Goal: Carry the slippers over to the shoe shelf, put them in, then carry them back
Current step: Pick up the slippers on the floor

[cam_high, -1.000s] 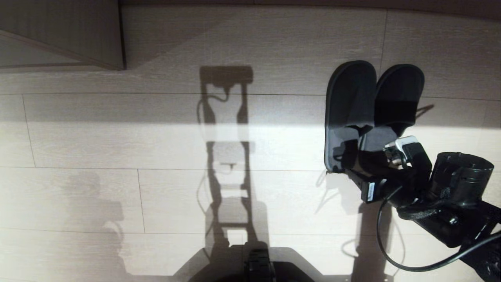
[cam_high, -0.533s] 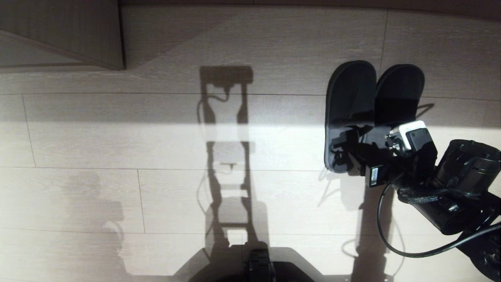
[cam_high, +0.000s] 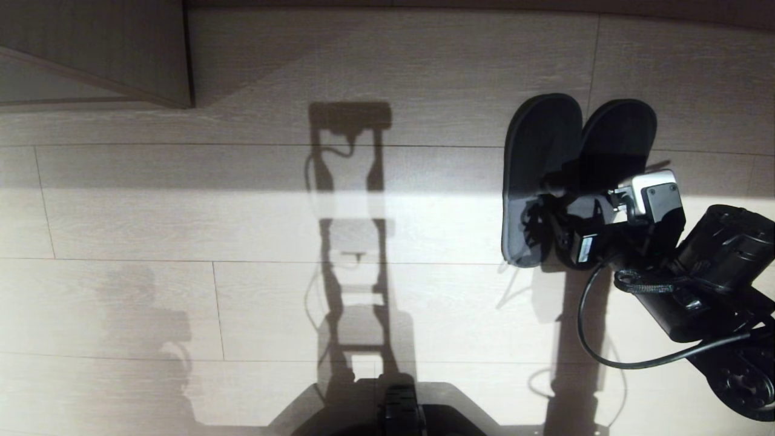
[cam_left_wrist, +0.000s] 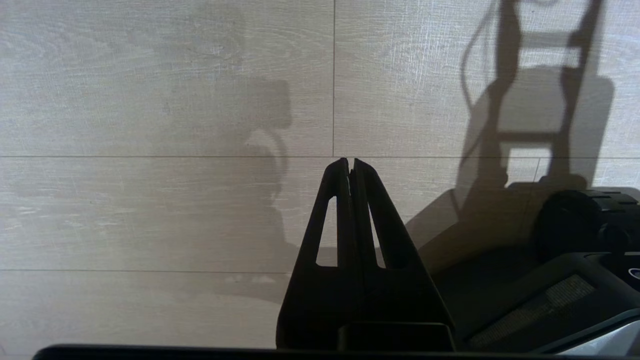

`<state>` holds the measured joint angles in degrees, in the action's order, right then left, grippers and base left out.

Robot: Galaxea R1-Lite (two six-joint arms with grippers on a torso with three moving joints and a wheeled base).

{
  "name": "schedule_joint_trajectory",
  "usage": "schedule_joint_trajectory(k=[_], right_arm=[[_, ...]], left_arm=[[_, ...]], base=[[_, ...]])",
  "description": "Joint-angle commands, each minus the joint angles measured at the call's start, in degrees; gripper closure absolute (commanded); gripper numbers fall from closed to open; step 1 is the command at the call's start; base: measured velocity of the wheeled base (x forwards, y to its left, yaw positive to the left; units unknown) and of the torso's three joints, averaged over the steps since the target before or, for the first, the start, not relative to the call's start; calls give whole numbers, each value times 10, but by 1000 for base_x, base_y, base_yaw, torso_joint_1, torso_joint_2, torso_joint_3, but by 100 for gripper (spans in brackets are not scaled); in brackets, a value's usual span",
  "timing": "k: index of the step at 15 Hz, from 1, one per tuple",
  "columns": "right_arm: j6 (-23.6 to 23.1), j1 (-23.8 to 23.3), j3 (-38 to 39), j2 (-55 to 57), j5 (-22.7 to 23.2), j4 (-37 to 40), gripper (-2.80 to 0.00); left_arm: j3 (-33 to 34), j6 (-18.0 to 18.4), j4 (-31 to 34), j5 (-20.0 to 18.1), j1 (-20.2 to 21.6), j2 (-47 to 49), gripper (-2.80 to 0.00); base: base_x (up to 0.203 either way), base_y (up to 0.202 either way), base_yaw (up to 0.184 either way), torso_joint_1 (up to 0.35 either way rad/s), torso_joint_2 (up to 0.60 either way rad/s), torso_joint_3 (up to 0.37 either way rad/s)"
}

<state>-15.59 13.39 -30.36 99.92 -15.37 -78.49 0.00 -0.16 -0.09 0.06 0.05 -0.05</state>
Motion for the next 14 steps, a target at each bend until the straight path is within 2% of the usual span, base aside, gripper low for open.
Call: schedule_joint_trajectory(k=[1,10,14], right_arm=[[-1,-2,-4,21,-2,-16,-280],[51,-11,-32,69,-5,-80,-280],[74,-11,-47,90,-33,-86,-280]], left_arm=[[0,0,0,0,0,0,0],[0,0,0,0,0,0,0],[0,0,0,0,0,0,0]], base=[[0,0,0,0,0,0],[0,0,0,0,0,0],[0,0,0,0,0,0]])
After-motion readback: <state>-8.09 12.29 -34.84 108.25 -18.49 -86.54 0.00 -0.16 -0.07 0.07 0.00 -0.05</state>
